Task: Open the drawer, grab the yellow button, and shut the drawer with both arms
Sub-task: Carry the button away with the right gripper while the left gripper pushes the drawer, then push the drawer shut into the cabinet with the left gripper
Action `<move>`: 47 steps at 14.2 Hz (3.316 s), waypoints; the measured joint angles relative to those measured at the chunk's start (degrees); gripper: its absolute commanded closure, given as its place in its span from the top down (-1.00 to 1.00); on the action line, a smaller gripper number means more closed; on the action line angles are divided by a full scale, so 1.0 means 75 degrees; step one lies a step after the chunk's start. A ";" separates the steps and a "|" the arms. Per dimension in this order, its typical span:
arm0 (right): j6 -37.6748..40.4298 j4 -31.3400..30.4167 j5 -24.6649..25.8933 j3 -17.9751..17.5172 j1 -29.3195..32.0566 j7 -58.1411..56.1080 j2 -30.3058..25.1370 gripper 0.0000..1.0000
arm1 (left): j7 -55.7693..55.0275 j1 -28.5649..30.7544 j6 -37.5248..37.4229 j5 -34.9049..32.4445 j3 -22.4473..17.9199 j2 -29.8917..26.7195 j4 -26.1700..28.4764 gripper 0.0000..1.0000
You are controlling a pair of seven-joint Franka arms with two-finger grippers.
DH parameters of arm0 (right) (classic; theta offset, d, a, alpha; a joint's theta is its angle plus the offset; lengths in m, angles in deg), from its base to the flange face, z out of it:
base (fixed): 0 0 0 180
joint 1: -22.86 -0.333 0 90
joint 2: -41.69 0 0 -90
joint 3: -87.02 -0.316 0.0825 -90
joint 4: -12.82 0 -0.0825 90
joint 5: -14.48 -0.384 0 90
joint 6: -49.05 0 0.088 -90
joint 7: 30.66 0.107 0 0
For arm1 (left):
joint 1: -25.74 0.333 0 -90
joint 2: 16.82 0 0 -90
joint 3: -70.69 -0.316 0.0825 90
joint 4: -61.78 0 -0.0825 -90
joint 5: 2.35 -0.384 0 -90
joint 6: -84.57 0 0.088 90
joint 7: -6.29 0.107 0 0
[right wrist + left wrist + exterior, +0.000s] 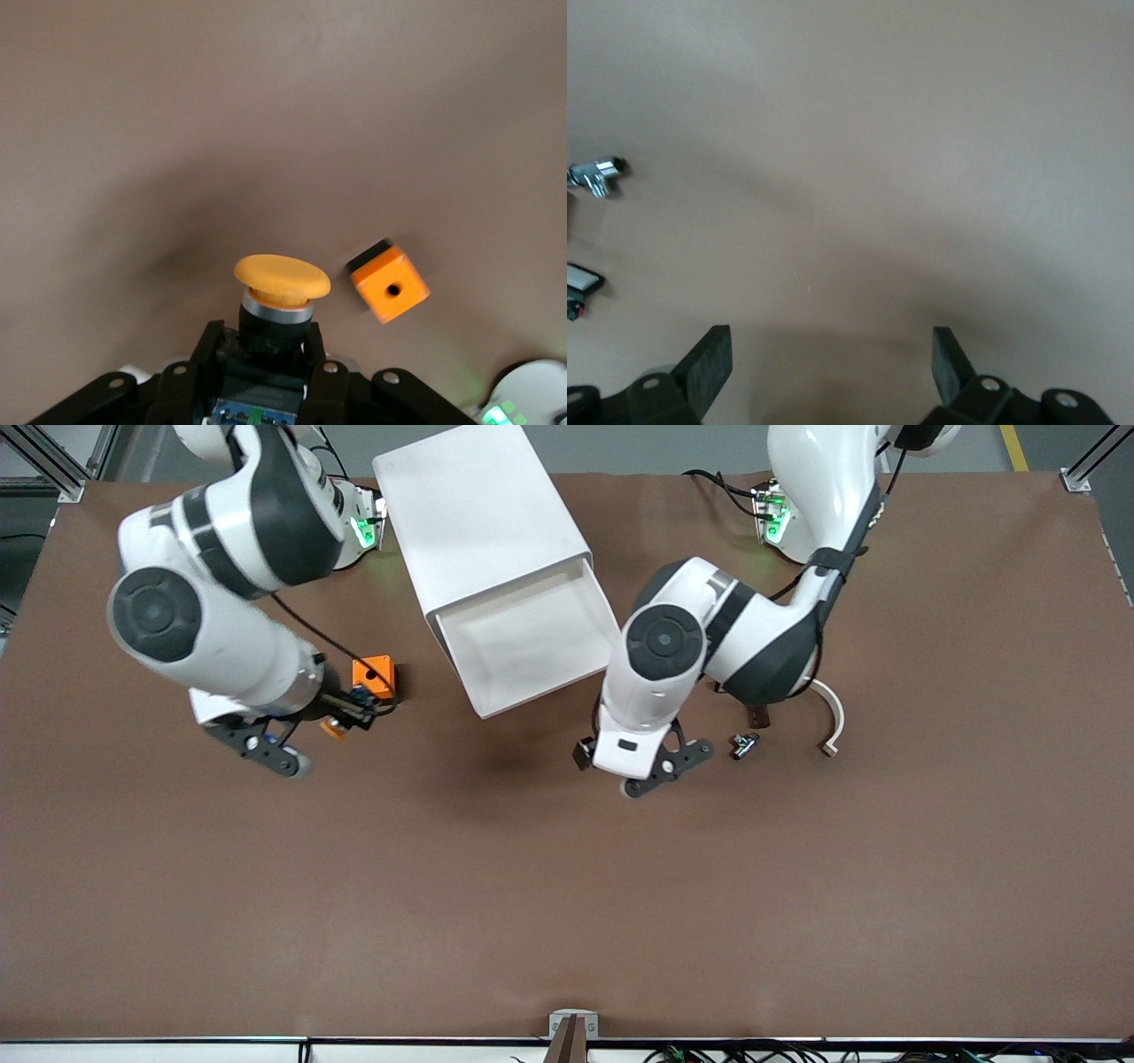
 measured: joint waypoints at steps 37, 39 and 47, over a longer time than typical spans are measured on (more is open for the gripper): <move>-0.7270 -0.3190 0.0809 -0.0081 0.3433 -0.7343 0.2340 -1.00 | -0.0904 -0.2055 0.0007 0.3016 -0.0016 0.0314 0.0782 0.99; -0.7270 -0.3178 0.0809 -0.0100 0.3433 -0.7346 0.2340 -0.99 | -0.0894 -0.2038 0.0007 0.3322 -0.0032 0.0315 0.0847 0.99; -0.7268 -0.3178 0.0635 -0.0304 0.3421 -0.7325 0.2385 -1.00 | -0.0885 -0.2027 0.0007 0.3451 -0.0034 0.0315 0.0914 0.99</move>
